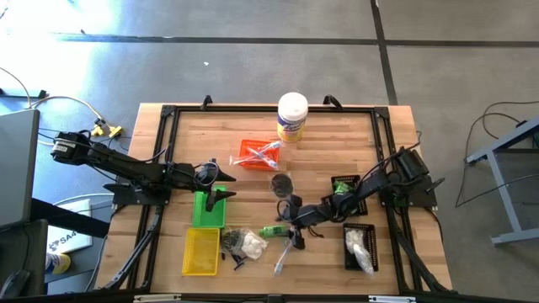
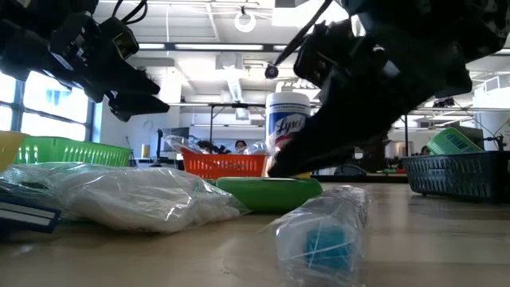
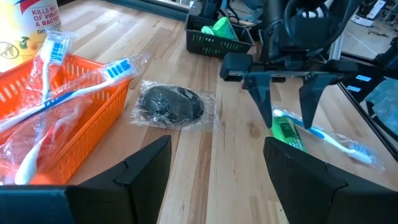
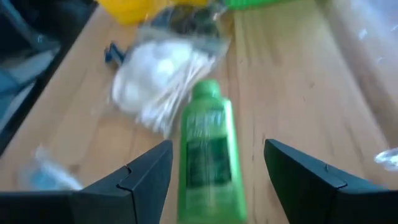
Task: Pick & Place Travel size toiletries
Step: Put the green shampoo into the top black bin
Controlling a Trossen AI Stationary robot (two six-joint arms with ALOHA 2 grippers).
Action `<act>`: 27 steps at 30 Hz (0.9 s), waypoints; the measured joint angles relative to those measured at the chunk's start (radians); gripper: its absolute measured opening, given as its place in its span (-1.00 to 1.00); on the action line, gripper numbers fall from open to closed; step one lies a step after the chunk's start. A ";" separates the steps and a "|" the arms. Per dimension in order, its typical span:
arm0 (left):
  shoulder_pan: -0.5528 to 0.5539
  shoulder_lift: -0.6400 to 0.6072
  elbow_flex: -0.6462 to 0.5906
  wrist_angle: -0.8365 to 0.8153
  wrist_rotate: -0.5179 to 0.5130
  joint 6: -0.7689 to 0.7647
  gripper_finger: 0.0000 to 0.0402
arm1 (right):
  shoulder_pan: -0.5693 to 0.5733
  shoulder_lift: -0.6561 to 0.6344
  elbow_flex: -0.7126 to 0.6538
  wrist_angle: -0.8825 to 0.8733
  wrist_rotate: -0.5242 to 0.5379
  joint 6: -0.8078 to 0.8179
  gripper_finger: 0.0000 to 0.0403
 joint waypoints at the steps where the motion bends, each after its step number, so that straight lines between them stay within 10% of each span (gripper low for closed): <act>1: 0.000 0.000 0.000 0.000 0.000 0.000 0.24 | -0.002 0.000 0.000 -0.013 -0.012 -0.013 0.22; 27: 0.000 0.000 0.000 -0.002 0.000 0.000 0.24 | 0.009 0.000 0.096 -0.172 0.015 -0.170 0.22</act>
